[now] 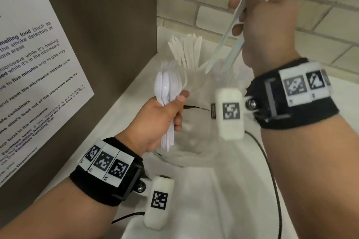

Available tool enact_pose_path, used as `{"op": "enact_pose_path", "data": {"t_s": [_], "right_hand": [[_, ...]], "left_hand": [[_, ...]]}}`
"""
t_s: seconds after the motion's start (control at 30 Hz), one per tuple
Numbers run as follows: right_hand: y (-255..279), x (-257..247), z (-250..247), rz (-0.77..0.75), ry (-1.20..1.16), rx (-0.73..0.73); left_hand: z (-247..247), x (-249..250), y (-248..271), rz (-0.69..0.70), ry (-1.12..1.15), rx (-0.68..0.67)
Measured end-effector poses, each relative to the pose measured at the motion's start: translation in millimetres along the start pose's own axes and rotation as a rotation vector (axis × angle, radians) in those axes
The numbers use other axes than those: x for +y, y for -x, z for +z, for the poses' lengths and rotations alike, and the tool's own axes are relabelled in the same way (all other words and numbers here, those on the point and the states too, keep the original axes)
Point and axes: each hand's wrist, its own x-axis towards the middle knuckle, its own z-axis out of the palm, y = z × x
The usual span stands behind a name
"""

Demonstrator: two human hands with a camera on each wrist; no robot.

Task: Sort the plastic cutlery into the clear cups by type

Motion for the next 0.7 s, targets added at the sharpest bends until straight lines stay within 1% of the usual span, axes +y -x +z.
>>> {"op": "enact_pose_path", "data": {"t_s": [0.07,0.13,0.2,0.3,0.37,0.43,0.6,0.63,0.67,0.7], "right_hand": [[-16.9,6.0,6.4,0.009,-0.025,-0.037],[-27.7,16.1,17.0,0.043,-0.067,-0.111],[-33.2,29.7,29.6,0.043,-0.119,-0.177],[-35.9,51.8,50.2,-0.004,-0.116,-0.217],[-35.9,67.4,62.5,-0.015,-0.054,-0.217],[-34.6,85.4,71.0,0.035,-0.008,-0.211],[-28.5,124.1,72.7,0.332,0.09,-0.184],[-28.4,127.3,71.2,0.352,0.114,-0.161],[-28.5,129.0,69.8,0.328,0.137,-0.14],[-27.9,129.2,69.0,0.269,0.172,-0.133]], "left_hand": [[-0.9,5.9,-3.2,-0.004,0.077,0.066],[-4.8,11.4,-7.1,-0.005,0.138,0.131],[-9.4,16.2,-11.0,-0.009,0.175,0.161],[-13.2,21.7,-16.4,0.018,0.193,0.192],[-14.7,23.6,-20.7,0.053,0.198,0.226],[-16.4,24.6,-23.9,0.062,0.19,0.259],[-21.2,21.5,-24.3,0.056,0.202,0.284],[-21.5,20.5,-24.0,0.057,0.203,0.284],[-21.6,19.7,-23.8,0.058,0.202,0.283],[-21.4,19.0,-23.7,0.059,0.198,0.281]]}}
